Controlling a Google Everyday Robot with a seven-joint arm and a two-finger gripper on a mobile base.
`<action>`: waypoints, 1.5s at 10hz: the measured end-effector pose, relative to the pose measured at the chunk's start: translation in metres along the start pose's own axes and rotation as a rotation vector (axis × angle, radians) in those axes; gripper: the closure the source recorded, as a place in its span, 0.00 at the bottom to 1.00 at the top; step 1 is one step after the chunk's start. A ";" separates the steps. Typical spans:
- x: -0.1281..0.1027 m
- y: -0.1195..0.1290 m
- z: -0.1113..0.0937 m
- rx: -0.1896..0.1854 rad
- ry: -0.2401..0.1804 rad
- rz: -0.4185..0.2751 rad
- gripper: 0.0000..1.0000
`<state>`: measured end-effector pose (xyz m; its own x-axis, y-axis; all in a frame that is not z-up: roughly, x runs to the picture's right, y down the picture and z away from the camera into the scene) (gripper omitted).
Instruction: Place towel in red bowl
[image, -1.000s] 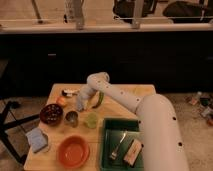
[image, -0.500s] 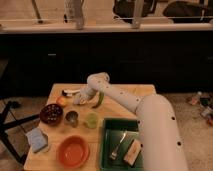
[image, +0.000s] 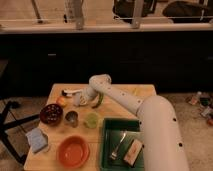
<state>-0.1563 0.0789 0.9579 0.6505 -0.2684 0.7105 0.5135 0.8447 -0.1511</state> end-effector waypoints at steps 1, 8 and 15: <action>-0.002 -0.004 -0.010 0.013 0.000 -0.010 1.00; -0.039 -0.029 -0.113 0.129 0.043 -0.105 1.00; -0.117 0.002 -0.192 0.170 0.019 -0.231 1.00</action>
<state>-0.1240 0.0231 0.7423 0.5385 -0.4696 0.6997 0.5489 0.8255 0.1316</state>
